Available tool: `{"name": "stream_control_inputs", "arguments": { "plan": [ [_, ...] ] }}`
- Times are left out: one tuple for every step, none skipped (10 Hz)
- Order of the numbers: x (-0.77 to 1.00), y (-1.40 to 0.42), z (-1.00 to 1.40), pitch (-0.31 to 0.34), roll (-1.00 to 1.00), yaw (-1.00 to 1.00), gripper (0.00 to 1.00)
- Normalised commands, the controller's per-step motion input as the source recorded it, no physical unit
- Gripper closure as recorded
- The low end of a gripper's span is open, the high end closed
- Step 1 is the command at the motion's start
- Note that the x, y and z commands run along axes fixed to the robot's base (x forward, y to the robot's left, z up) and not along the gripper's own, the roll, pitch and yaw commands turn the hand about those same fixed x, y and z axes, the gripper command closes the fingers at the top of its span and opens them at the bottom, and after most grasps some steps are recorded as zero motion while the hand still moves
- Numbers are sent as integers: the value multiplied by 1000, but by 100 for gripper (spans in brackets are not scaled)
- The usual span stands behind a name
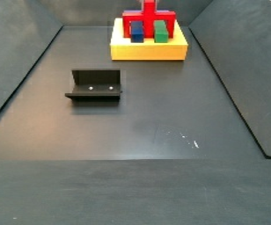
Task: Pick up the red object. Move up. Move to above the board. Insert the red object.
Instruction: Insert the red object.
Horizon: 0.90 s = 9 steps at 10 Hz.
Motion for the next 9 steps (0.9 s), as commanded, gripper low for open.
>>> {"name": "stream_control_inputs", "arguments": {
  "plan": [
    [297,29,-200,0,29,-9,100],
    [351,0,-169,26,51,-120,100],
    [180,0,-206,0,39,-154,100],
    [0,0,-309,-36,0,-74,100],
    [0,0,-374,-94,0,0,100],
    [0,0,-426,-109,0,0,100],
    [0,0,-443,-116,0,0,100],
    [0,0,-309,-69,0,0,100],
    [0,0,0,0,0,0,100]
  ]
}}
